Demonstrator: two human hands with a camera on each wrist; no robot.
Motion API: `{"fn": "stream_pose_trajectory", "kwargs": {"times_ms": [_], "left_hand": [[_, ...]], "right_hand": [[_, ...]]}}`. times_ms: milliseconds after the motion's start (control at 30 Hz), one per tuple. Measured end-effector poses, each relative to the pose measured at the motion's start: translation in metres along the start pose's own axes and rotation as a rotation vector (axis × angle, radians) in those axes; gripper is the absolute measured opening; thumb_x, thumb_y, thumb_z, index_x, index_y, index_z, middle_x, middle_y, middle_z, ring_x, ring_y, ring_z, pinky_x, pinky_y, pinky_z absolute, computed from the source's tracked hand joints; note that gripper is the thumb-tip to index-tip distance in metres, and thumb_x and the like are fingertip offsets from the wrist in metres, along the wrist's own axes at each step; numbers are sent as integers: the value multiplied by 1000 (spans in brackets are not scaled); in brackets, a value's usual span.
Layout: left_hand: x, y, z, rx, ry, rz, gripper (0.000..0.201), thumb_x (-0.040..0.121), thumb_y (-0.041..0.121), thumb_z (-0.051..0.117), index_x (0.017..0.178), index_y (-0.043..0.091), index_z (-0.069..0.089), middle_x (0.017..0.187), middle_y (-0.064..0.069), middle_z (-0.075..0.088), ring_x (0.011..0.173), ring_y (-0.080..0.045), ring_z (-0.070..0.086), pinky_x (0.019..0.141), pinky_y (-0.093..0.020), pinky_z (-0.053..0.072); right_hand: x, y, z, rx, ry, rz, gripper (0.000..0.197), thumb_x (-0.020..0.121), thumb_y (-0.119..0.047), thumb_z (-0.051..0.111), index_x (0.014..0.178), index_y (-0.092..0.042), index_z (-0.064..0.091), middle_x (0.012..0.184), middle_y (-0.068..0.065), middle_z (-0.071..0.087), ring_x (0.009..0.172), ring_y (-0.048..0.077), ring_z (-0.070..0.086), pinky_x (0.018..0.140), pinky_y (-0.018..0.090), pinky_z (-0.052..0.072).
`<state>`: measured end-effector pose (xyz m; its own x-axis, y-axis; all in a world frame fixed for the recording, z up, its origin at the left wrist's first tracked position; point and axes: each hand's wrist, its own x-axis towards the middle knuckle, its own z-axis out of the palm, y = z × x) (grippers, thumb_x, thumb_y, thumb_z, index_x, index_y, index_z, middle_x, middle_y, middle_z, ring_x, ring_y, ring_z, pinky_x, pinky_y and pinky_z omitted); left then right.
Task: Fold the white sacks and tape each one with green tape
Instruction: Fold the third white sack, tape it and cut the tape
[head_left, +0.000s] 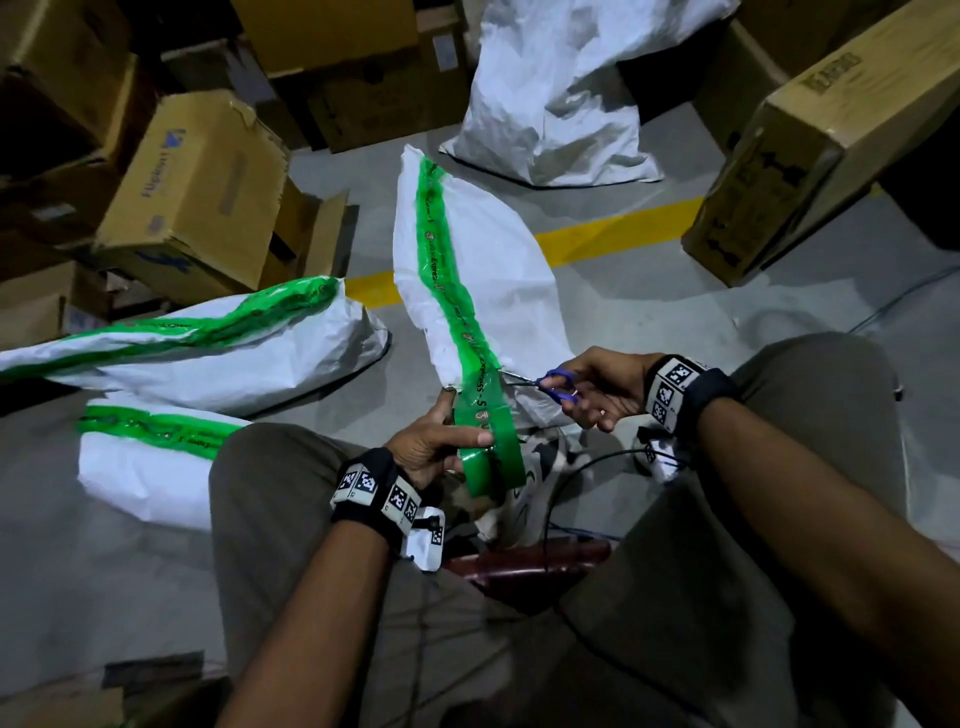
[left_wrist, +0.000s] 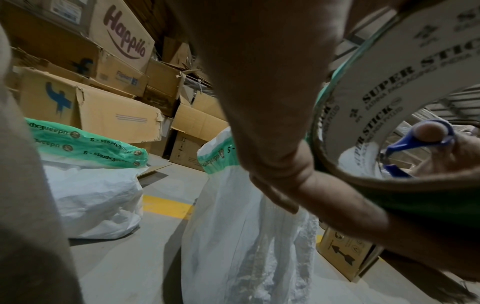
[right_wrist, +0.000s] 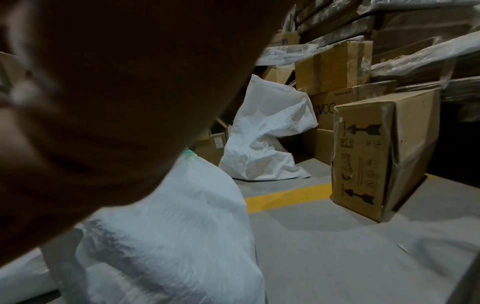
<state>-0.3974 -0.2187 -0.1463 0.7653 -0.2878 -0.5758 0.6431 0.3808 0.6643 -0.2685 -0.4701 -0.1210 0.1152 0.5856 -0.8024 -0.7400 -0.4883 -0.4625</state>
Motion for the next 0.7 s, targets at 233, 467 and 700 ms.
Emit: {"fn": "stream_pose_trajectory", "kwargs": {"times_ms": [233, 467, 700], "left_hand": [[-2, 3, 4, 12, 9, -13, 86, 50, 12, 98, 126, 36, 63, 129, -19, 62, 118, -45, 50, 93, -45, 37], [-9, 9, 8, -16, -28, 7, 107, 45, 12, 98, 140, 27, 51, 131, -18, 63, 117, -40, 60, 111, -72, 26], [-12, 12, 13, -12, -44, 5, 107, 45, 13, 98, 140, 27, 50, 128, -17, 65, 110, -37, 65, 108, -69, 30]], "right_hand": [[13, 2, 6, 51, -166, 6, 42, 51, -31, 87, 64, -9, 55, 53, -2, 38, 41, 10, 36, 35, 18, 30], [22, 0, 9, 77, -180, -82, 44, 52, -32, 82, 62, -10, 46, 60, -1, 16, 45, 11, 18, 34, 15, 22], [31, -2, 15, 14, -184, -59, 44, 48, -37, 84, 56, -14, 47, 49, -5, 24, 39, 9, 19, 30, 13, 22]]}}
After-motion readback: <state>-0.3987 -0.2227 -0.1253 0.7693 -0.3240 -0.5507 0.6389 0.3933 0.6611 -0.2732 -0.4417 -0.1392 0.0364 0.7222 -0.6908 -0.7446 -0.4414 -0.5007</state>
